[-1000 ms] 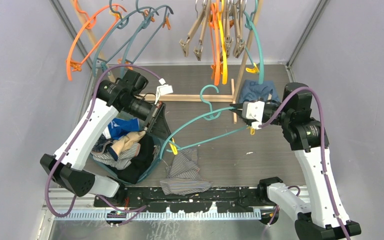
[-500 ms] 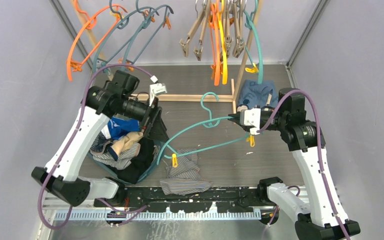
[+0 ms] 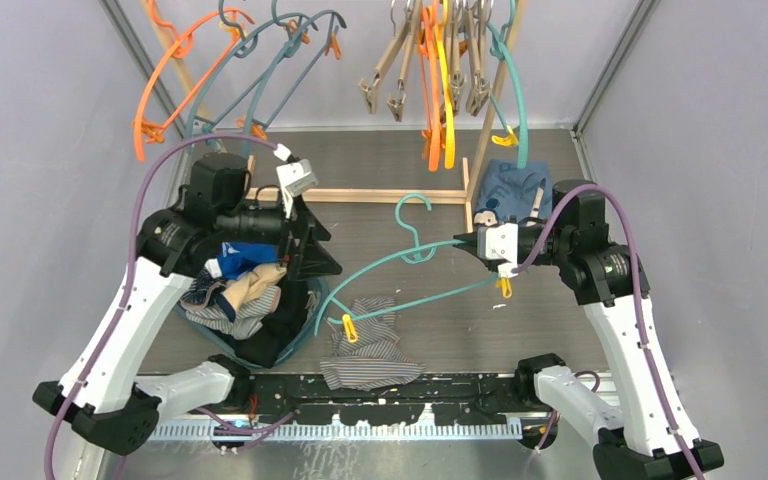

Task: Remove the underwear clipped to the hanger
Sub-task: Place the hanger at the clothesline.

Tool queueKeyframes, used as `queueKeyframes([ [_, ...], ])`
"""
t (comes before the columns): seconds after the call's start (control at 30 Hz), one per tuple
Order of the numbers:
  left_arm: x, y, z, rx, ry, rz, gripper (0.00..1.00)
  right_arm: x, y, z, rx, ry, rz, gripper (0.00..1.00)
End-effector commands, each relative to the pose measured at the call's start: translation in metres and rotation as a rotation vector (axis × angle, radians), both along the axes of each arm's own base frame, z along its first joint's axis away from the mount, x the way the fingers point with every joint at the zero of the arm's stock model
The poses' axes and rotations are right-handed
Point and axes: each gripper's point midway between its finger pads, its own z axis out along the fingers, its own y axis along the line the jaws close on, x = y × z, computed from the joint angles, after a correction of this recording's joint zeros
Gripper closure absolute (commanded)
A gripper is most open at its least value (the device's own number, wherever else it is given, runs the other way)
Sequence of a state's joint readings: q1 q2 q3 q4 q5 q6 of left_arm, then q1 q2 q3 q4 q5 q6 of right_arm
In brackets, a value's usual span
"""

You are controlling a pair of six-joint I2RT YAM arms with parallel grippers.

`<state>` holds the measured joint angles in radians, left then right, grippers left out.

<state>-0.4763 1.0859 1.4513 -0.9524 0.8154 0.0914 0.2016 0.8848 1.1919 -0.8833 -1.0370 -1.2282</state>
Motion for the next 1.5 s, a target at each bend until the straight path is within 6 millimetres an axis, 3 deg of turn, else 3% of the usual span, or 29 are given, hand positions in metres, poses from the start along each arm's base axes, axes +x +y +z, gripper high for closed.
queueKeyframes([
  [0.0,0.002,-0.026,0.016,-0.083,-0.01,-0.048,0.15,0.003,0.005,0.008,0.021,-0.037,0.021,0.99],
  [0.17,-0.009,-0.048,0.006,-0.074,0.049,-0.103,0.24,0.004,0.005,0.006,0.018,-0.035,0.017,0.99],
  [0.37,-0.014,-0.057,-0.008,-0.077,0.135,-0.136,0.41,0.006,0.004,0.003,0.016,-0.035,0.004,0.99],
  [0.53,-0.02,-0.058,-0.018,-0.073,0.162,-0.162,0.65,0.009,0.004,0.001,0.022,-0.032,-0.014,0.99],
  [0.67,-0.023,-0.057,-0.021,-0.076,0.156,-0.173,0.77,0.011,0.004,-0.001,0.026,-0.024,-0.022,0.99],
  [0.77,-0.025,-0.054,-0.019,-0.079,0.131,-0.177,0.97,0.011,0.004,-0.004,0.031,-0.014,-0.025,0.99],
  [0.83,-0.025,-0.05,-0.02,-0.069,0.105,-0.172,1.0,0.012,0.004,-0.005,0.036,-0.006,-0.031,0.99],
  [0.9,-0.023,-0.045,-0.021,-0.046,0.071,-0.152,1.0,0.011,0.005,-0.008,0.044,0.016,-0.031,0.9],
  [1.07,-0.005,-0.02,-0.024,0.031,-0.029,-0.038,1.0,-0.004,0.012,-0.011,0.094,0.089,0.037,0.38],
  [1.17,0.004,0.0,-0.021,0.075,-0.077,0.038,1.0,-0.014,0.016,-0.006,0.138,0.132,0.089,0.21],
  [1.33,0.026,0.046,-0.015,0.193,-0.196,0.224,1.0,-0.023,0.018,-0.001,0.185,0.186,0.131,0.15],
  [1.47,0.044,0.095,-0.004,0.334,-0.31,0.423,1.0,-0.022,0.016,-0.006,0.182,0.198,0.108,0.14],
])
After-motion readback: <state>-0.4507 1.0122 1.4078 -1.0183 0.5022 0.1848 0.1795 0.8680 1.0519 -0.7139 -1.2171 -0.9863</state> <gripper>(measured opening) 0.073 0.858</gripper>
